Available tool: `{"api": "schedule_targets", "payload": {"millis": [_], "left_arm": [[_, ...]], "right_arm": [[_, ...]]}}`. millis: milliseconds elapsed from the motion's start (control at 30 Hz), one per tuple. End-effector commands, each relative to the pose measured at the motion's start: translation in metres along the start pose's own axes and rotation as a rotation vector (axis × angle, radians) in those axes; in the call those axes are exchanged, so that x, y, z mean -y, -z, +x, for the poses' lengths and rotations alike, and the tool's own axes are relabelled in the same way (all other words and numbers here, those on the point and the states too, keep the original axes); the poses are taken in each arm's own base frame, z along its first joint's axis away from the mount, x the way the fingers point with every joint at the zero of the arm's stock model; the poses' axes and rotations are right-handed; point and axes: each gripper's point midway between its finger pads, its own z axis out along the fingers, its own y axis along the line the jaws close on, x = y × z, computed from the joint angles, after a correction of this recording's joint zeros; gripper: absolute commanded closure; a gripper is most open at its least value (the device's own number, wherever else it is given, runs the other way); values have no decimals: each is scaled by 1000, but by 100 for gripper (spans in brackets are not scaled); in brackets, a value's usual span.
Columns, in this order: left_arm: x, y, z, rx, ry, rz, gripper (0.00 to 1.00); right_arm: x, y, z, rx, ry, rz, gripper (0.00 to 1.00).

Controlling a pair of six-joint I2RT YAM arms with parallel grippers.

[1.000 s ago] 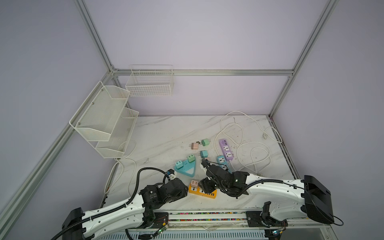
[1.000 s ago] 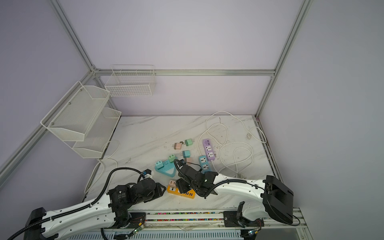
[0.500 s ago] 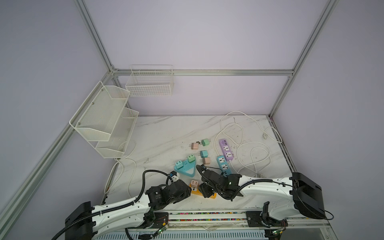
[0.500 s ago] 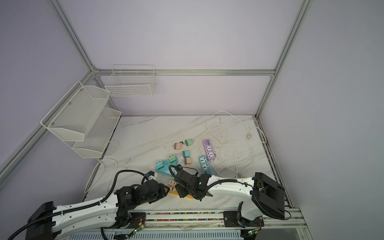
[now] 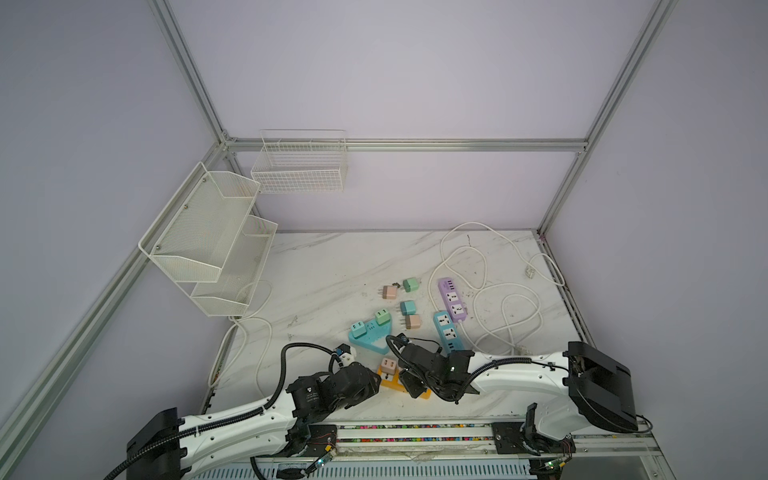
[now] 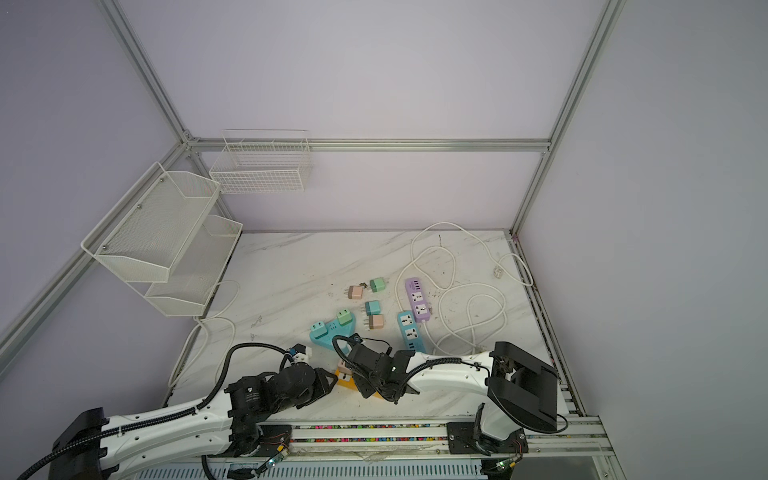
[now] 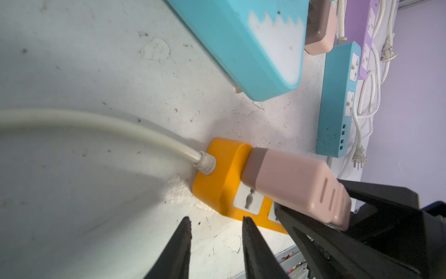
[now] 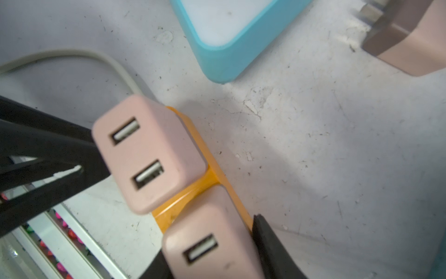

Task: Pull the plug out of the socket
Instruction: 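Close the right gripper on the pink adapter while the left grips the orange strip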

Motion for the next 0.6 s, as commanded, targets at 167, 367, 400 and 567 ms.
{"api": "schedule_targets", "payload": {"millis": [167,367,400,567], "left_arm": [[-20,10,-10,64,-11,-51,63],[-31,22,-23,117,3,-82,63],[-34,24,-25,122,8,-89,63],[-40,26,-34,134,11,-103,63]], "right_arm": [[-16,-14,-12,1,34,3,64],[-30,-28,-33,38,33,14,65],[-31,-32,-37,45,28,21,65],[-42,-47,-53,69,10,17,66]]}}
